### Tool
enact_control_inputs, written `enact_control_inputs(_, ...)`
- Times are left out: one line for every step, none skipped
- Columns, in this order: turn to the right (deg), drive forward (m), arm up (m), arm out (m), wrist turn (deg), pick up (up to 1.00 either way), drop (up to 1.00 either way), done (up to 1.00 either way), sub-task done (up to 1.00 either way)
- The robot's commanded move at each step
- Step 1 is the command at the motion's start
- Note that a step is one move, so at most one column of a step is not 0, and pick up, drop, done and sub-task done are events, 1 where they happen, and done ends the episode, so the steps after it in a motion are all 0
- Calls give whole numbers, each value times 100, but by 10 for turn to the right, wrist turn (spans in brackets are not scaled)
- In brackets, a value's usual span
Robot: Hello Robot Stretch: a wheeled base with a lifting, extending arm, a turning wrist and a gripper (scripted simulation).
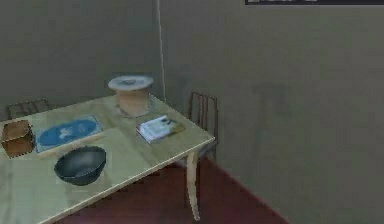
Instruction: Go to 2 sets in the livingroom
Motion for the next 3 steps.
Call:
enact_control_inputs(0,20,0,0,0,0,0,0,0)
enact_control_inputs(0,35,0,0,0,0,0,0,0)
enact_control_inputs(-450,0,0,0,0,0,0,0,0)
